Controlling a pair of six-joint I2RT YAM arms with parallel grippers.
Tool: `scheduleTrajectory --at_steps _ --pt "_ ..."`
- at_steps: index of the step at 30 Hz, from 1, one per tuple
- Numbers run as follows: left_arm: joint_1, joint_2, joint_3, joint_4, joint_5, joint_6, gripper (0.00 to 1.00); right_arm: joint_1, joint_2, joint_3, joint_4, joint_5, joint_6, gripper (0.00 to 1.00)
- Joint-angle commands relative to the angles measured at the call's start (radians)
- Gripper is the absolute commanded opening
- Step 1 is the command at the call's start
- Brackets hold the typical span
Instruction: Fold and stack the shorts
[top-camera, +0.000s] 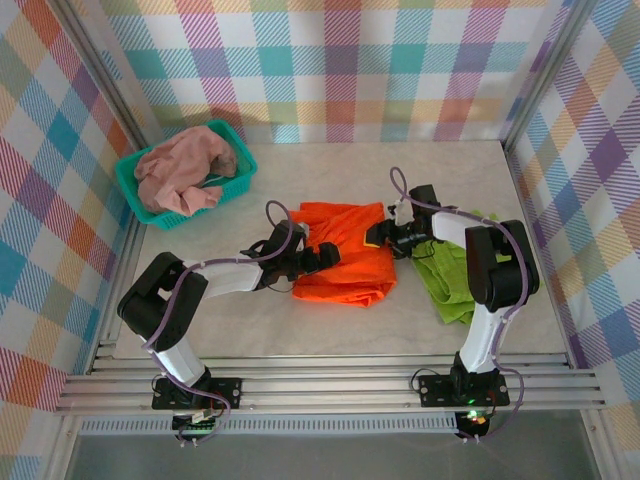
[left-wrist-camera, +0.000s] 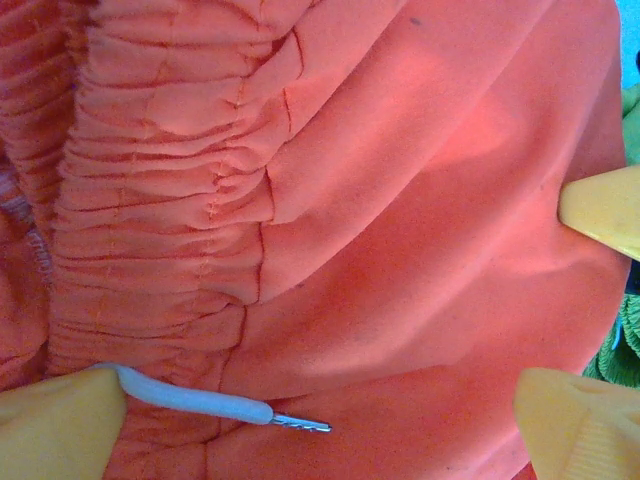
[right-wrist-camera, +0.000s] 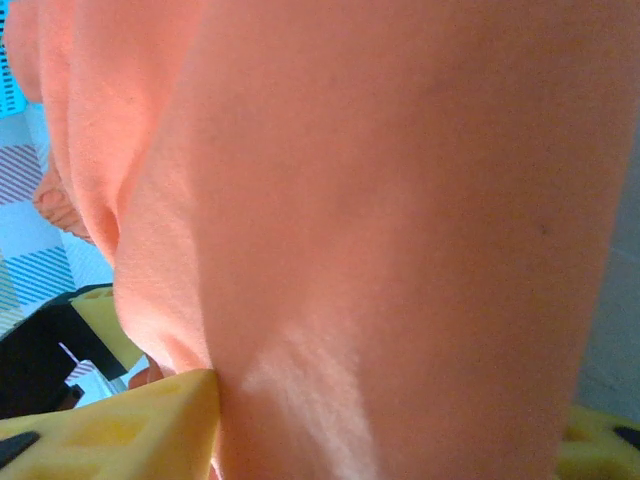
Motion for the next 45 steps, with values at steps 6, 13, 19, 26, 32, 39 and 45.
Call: scheduleTrajectory --at_steps 6,13,19,26,32,39,45 --pt "-0.001 0.023 -0.022 -0.050 -0.026 -0.004 1.00 0.030 0.017 0.003 0.022 -0.030 -0.001 0.36" --pt "0.002 -0.094 -0.025 -0.080 -0.065 0.010 1.00 0.038 -0.089 0.043 -0.131 0.125 -0.087 0.07" --pt "0.012 -0.241 -0.038 -0.133 -0.125 0.031 1.00 0.047 -0.219 0.133 -0.369 0.317 -0.191 0.00" --pt "0.017 -0.325 -0.058 -0.159 -0.159 0.048 1.00 0.049 -0.305 0.288 -0.651 0.484 -0.262 0.00" --pt "0.018 -0.332 -0.068 -0.149 -0.158 0.042 1.00 0.048 -0.330 0.457 -0.835 0.564 -0.274 0.00" --pt "0.019 -0.344 -0.065 -0.150 -0.157 0.049 1.00 0.048 -0.354 0.555 -0.942 0.558 -0.303 0.00" --pt "0.019 -0.346 -0.068 -0.148 -0.154 0.049 1.00 0.047 -0.337 0.662 -1.059 0.605 -0.327 0.00"
